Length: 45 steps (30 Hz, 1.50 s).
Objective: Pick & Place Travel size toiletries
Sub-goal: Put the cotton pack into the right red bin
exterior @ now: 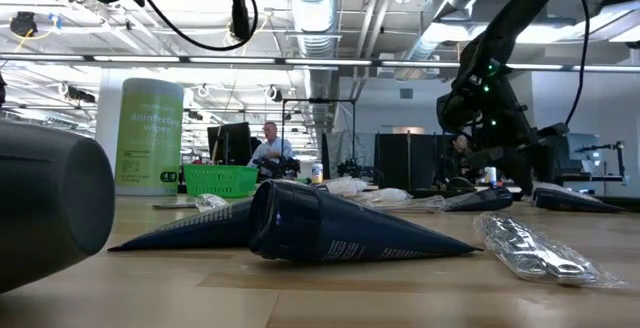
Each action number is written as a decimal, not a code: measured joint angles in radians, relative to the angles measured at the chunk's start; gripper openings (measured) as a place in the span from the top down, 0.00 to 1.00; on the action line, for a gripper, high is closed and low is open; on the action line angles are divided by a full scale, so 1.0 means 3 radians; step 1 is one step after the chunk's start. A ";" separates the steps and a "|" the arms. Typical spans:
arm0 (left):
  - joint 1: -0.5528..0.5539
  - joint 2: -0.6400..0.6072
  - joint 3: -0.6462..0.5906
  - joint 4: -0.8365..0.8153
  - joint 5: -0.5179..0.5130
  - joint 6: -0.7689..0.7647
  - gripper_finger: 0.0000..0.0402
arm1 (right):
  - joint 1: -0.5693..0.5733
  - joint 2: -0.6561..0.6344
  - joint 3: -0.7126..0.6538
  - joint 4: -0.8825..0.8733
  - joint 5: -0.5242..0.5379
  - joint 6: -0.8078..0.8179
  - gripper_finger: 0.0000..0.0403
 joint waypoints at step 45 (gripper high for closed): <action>0.0142 0.0000 -0.0001 -0.0005 -0.0106 0.0095 1.00 | 0.0925 -0.1576 0.0052 0.0300 -0.1135 -0.0563 1.00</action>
